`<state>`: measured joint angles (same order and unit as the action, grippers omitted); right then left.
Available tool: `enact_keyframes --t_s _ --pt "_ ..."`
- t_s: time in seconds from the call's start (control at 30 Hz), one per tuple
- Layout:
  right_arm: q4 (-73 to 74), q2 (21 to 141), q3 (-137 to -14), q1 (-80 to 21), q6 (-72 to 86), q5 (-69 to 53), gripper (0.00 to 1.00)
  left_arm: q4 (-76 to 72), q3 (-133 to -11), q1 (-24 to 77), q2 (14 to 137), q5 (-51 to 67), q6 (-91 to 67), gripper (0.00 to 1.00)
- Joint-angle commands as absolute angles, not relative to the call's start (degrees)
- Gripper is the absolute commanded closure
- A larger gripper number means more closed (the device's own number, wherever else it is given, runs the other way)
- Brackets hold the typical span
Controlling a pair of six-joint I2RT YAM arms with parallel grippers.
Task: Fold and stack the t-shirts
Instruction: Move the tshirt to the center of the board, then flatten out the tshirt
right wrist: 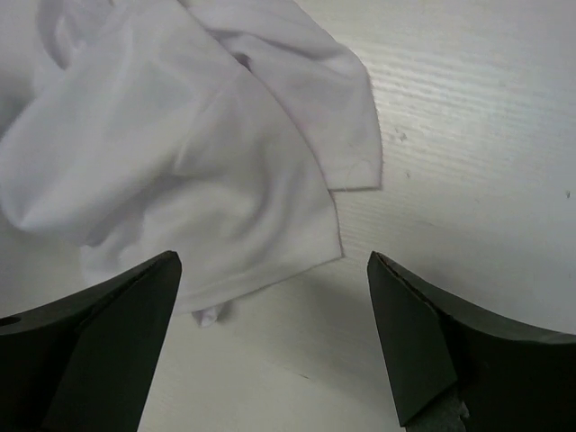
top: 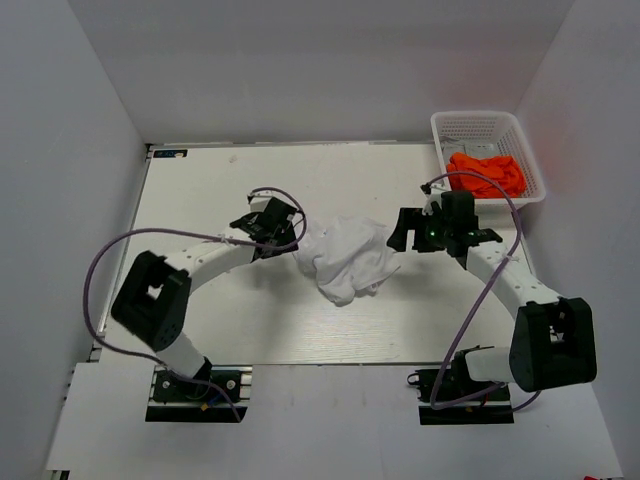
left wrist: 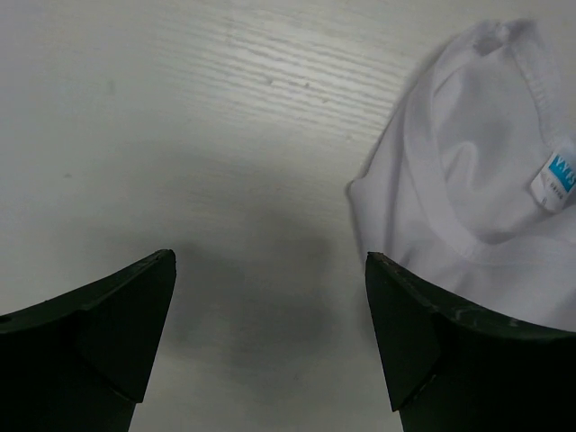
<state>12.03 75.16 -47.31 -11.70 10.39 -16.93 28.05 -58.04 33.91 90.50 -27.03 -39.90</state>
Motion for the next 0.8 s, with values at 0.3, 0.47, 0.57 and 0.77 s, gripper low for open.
enact_keyframes --t_s 0.3,0.47,0.57,0.77 --pt "4.0 82.1 -42.8 -13.4 19.1 -7.2 0.10 29.2 -76.8 33.8 113.9 -21.2 -40.5 0.27" --pt "-1.4 87.8 -44.1 -15.6 22.0 -2.6 0.25 26.4 -72.3 33.8 114.4 -16.1 -40.5 0.68" --pt "-2.2 91.3 -46.0 -16.4 23.1 -1.1 0.32 25.6 -70.8 33.8 114.4 -14.8 -40.5 0.99" --pt "-6.1 96.8 -49.1 -18.7 23.4 -2.6 0.73 24.5 -70.3 33.8 111.0 -17.3 -40.5 1.00"
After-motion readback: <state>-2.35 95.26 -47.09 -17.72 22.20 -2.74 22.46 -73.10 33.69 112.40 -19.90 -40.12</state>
